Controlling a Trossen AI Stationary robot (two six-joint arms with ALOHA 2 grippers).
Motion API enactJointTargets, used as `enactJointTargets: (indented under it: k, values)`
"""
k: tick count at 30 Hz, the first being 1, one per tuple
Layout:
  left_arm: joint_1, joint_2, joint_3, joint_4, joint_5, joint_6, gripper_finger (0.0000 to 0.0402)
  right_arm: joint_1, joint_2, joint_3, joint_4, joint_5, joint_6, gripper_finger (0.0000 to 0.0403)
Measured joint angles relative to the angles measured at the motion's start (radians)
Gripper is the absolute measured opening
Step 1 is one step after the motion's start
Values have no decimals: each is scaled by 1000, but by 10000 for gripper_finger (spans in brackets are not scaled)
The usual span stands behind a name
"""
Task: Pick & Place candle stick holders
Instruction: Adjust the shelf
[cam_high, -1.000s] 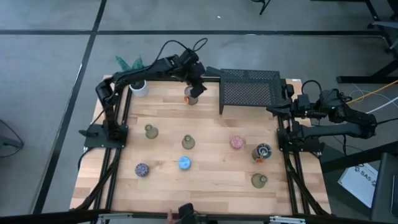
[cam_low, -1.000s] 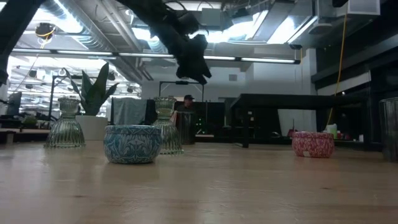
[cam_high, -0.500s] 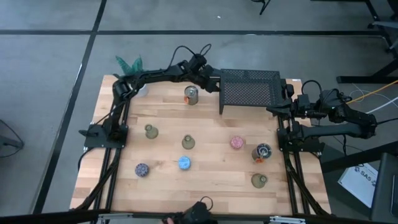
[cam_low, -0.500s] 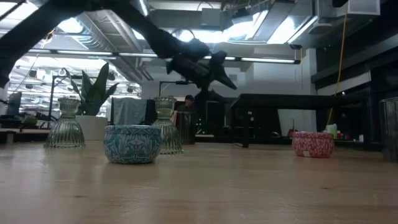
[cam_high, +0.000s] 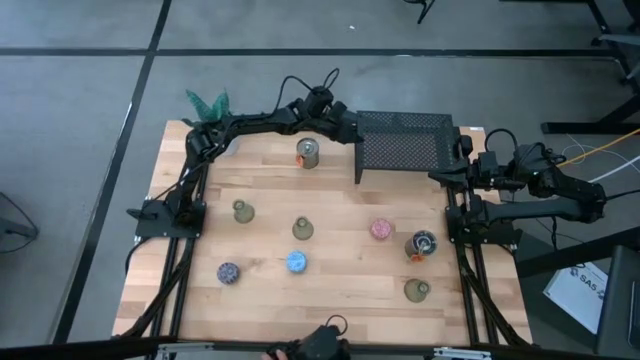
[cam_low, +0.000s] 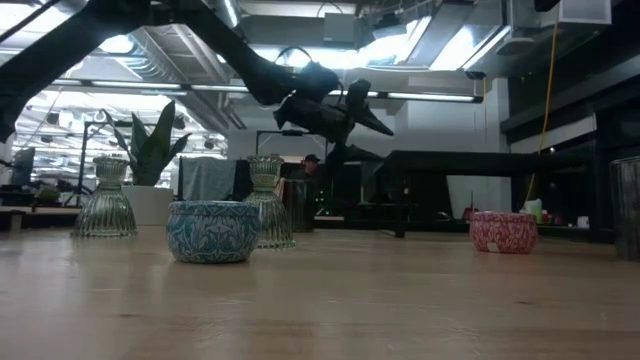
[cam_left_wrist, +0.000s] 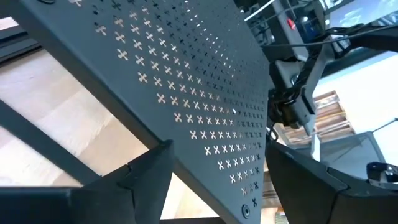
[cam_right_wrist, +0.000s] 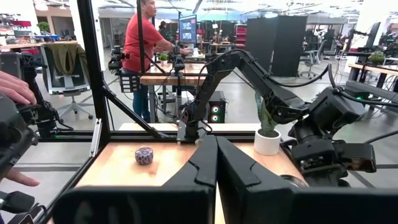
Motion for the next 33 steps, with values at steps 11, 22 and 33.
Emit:
enactJointTargets:
  k: [11, 22, 33]
  values:
    - [-2, -3, 0, -68, -44, -37, 251, 0, 0, 0, 0, 0, 0, 7]
    - [-11, 54, 0, 37, -73, -96, 251, 0, 0, 0, 0, 0, 0, 7]
    - [-12, 62, 0, 80, -74, -113, 202, 0, 0, 0, 0, 0, 0, 7]
